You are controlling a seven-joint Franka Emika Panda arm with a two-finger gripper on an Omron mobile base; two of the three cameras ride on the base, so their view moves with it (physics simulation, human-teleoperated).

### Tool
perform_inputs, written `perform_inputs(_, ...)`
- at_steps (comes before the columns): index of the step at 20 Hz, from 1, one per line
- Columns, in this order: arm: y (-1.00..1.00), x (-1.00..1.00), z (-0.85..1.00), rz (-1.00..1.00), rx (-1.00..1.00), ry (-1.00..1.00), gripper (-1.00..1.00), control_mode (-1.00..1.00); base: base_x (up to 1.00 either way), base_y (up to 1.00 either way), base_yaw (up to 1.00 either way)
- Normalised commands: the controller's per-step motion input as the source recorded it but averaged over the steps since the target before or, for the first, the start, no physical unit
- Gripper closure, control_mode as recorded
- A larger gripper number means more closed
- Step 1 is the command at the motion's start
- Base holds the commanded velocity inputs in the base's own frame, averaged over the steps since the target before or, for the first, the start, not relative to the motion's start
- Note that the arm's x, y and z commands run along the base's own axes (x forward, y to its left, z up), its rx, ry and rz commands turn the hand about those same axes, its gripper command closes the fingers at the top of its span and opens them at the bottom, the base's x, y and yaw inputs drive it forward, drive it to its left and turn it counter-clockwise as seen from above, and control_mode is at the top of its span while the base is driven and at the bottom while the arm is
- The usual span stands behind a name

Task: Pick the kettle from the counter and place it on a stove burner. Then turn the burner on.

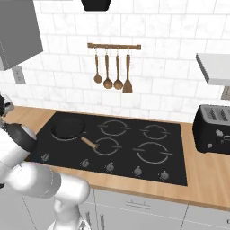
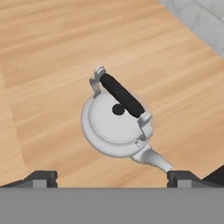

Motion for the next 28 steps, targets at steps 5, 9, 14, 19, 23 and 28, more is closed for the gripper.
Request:
perform_inputs(5, 0.07, 0.15, -0.04, 0.0, -0.11, 0.09, -1.0, -1.0, 0.0, 0.0, 0.0)
perform_inputs(9, 0.06, 0.0, -0.01, 0.0, -0.08, 0.02, -1.0, -1.0, 0.0, 0.0, 0.0)
perform_inputs(14, 0.25, 0.11, -0.14, 0.05, -0.08, 0.05, -1.0, -1.0, 0.0, 0.0, 0.0)
perform_inputs(19, 0.26, 0.22, -0.13, 0.06, -0.12, 0.03, -1.0, -1.0, 0.0, 0.0, 0.0)
perform_inputs(23, 0.25, 0.38, -0.03, 0.01, -0.07, 0.0, -1.0, -1.0, 0.0, 0.0, 0.0)
perform_inputs(28, 0.25, 0.39, -0.11, 0.0, -0.07, 0.0, -1.0, -1.0, 0.0, 0.0, 0.0)
